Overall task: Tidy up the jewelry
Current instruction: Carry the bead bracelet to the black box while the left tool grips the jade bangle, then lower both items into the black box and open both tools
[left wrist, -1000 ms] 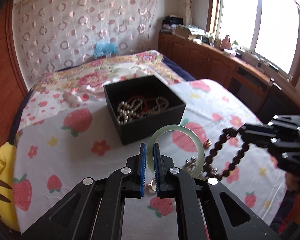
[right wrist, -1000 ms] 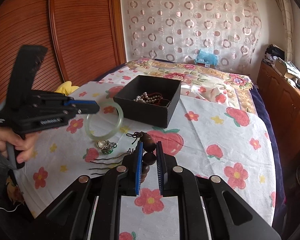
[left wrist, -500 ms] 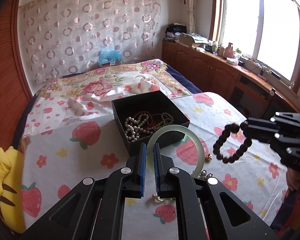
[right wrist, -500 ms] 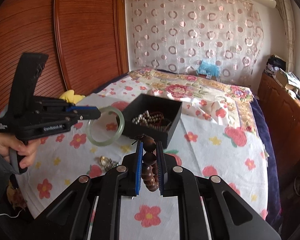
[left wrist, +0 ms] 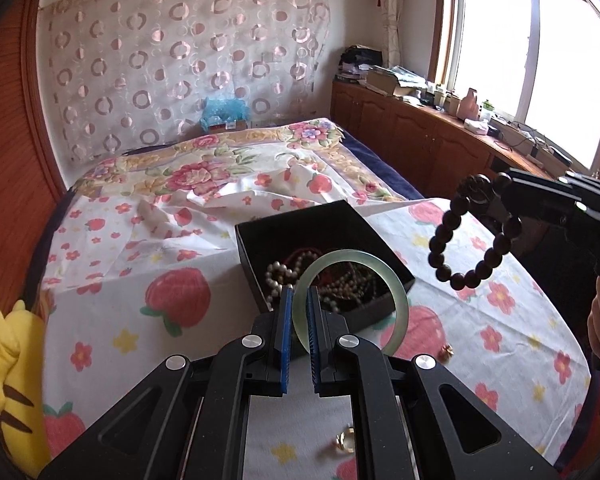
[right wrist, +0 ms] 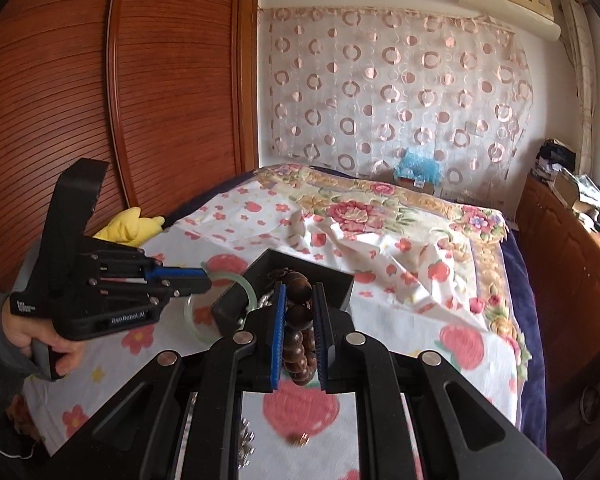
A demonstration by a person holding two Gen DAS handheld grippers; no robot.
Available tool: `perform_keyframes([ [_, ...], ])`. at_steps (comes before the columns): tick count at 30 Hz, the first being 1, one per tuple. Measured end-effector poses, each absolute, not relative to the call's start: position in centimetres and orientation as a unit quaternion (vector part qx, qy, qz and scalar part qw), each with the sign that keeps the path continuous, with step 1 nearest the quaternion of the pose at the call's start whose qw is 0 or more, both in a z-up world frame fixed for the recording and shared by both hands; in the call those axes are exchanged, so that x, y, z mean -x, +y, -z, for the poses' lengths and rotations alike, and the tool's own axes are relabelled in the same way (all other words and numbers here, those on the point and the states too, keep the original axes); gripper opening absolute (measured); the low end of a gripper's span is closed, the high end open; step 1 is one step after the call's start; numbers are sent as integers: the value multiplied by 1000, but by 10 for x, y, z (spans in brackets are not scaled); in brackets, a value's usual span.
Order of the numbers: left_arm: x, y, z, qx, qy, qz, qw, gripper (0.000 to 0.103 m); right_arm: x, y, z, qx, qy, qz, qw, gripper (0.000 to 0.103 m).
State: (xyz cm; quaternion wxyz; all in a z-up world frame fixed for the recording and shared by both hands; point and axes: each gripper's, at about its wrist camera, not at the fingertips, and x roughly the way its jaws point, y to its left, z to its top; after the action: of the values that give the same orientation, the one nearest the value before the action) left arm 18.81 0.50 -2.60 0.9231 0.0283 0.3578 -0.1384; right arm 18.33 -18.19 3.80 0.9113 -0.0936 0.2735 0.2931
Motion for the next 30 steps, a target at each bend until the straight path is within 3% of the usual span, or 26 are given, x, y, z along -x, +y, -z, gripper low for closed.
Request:
perform_keyframes([
  [15, -243, -6, 46, -23, 386, 153, 909, 8, -233, -165, -33, 89, 281, -304, 906, 15],
  [30, -227, 10, 26, -13, 359, 146, 922, 9, -267, -149, -6, 96, 303, -298, 900, 15],
])
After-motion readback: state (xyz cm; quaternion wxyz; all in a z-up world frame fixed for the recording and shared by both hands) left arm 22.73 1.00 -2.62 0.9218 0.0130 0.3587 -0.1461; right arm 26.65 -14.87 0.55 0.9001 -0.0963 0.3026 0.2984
